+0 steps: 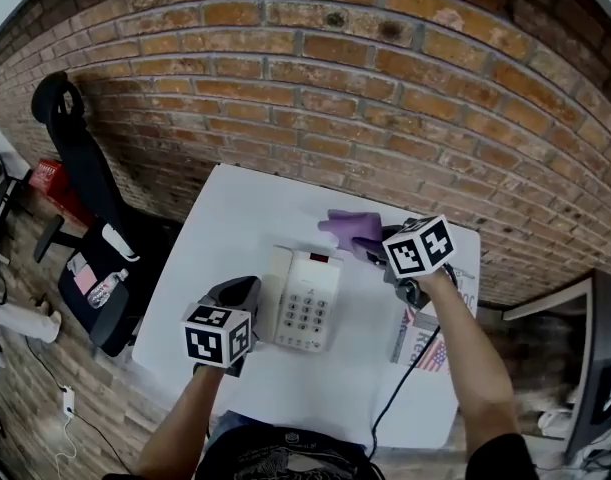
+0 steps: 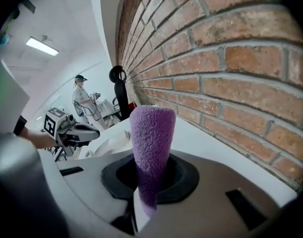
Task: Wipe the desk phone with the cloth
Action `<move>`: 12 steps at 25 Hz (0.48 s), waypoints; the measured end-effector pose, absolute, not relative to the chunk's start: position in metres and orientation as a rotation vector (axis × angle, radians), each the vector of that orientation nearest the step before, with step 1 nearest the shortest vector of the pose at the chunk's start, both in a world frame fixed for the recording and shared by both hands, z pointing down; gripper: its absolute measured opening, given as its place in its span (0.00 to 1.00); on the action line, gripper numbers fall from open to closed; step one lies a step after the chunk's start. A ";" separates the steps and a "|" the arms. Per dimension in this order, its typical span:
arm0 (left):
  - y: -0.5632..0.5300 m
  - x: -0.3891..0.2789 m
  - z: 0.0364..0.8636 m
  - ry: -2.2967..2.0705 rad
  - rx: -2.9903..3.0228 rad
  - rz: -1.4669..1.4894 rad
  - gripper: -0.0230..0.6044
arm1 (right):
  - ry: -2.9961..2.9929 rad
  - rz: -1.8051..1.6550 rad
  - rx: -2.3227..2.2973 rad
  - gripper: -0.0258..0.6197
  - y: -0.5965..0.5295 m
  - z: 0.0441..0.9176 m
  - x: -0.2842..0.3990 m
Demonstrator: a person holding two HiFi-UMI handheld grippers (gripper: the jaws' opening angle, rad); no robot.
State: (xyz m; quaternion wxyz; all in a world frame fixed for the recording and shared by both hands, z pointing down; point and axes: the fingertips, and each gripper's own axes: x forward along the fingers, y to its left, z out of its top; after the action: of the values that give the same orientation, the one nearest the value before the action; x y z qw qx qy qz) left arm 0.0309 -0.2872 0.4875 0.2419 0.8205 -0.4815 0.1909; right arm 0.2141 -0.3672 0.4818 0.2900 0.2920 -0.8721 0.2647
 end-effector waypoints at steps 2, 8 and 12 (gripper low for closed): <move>-0.285 0.029 0.481 -1.320 2.258 0.520 0.04 | -2.342 0.669 0.832 0.11 -0.360 0.467 0.220; -0.285 0.016 0.451 -1.320 2.343 0.493 0.04 | -2.382 0.570 1.048 0.11 -0.326 0.426 0.231; -0.277 0.011 0.435 -1.288 2.402 0.472 0.04 | -2.393 0.546 1.176 0.11 -0.289 0.407 0.230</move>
State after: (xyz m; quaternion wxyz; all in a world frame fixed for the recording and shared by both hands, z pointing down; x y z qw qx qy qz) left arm 0.0105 -0.2772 0.4351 0.1864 0.8532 -0.4574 0.1678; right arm 0.2304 -0.2886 0.4075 0.2086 0.4226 -0.8599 0.1962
